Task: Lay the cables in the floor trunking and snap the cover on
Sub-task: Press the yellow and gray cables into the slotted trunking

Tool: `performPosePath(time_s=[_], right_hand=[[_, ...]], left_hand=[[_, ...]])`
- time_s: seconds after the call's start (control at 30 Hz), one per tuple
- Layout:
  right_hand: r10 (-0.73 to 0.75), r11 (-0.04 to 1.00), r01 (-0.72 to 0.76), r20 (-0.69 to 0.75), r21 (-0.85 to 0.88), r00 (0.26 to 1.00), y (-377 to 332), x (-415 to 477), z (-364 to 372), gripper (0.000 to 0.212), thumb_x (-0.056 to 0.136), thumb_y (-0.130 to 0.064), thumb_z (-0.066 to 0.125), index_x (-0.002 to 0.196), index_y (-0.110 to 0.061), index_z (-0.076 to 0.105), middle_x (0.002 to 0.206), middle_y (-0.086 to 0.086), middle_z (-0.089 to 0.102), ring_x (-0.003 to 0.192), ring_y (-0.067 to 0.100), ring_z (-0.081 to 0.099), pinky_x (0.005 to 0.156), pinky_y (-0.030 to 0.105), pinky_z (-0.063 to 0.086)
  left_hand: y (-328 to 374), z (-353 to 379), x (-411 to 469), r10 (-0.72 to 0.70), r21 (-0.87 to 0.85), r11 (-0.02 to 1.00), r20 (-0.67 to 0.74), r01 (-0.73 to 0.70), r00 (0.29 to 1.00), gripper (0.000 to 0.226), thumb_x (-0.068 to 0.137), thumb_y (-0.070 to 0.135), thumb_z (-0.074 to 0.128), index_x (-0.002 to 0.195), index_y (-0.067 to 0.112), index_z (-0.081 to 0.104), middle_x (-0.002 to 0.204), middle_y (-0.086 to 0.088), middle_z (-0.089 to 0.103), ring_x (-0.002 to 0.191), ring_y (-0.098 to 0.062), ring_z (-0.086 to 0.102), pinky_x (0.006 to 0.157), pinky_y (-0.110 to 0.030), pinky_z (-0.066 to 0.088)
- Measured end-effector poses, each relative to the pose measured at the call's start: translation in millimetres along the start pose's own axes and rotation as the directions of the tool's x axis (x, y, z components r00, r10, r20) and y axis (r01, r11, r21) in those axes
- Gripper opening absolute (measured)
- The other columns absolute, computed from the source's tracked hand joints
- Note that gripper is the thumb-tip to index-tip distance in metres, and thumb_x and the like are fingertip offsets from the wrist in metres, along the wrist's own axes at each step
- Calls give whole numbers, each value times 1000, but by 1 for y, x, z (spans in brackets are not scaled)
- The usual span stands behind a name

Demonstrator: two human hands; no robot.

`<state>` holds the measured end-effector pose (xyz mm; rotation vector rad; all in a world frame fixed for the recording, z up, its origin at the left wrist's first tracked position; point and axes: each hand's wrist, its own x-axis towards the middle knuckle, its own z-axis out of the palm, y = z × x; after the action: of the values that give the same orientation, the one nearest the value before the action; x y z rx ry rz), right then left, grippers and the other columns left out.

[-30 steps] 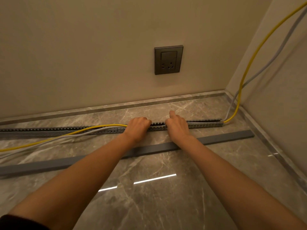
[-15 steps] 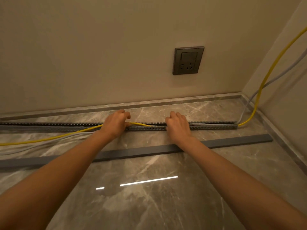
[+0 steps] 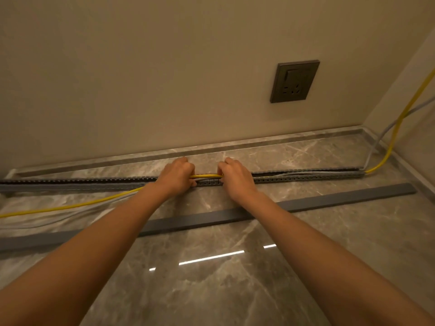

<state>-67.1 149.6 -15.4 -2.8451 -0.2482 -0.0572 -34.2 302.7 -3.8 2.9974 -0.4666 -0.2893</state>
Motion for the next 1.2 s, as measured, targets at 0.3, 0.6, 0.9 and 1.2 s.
performPosePath(time_s=[0.3,0.6,0.9,1.2], right_hand=[[95,995,-95,0,-34,995,-9,1,-3,23,92,-1,45,107,-2,63,115,17,57,107,33,53,85,41,45],[129,991,-131,-42,-39,991,-10,-4,7,25,92,-2,45,111,-1,63,126,17,50,118,30,43,94,38,38],[135,985,-139,-38,-104,990,-13,-11,10,28,92,2,42,112,2,61,121,20,57,114,33,51,97,41,38],[88,983,-108,-131,-150,987,22,-27,-4,22,45,2,83,58,-5,67,57,11,68,55,27,66,61,25,55]], left_hand=[[-9,-15,17,208,28,977,59,-209,976,23,90,16,60,112,12,61,114,-15,64,106,-31,57,88,-39,47],[1,4,3,431,297,879,-160,-373,888,17,77,1,68,93,4,62,90,-19,62,81,-35,61,60,-38,48],[6,10,-12,509,317,833,-114,-454,853,10,77,1,67,86,-2,67,83,-23,64,76,-39,65,59,-41,51],[42,12,-2,195,409,896,-6,-176,981,27,99,10,39,122,5,52,127,-15,56,117,-31,54,94,-37,45]])
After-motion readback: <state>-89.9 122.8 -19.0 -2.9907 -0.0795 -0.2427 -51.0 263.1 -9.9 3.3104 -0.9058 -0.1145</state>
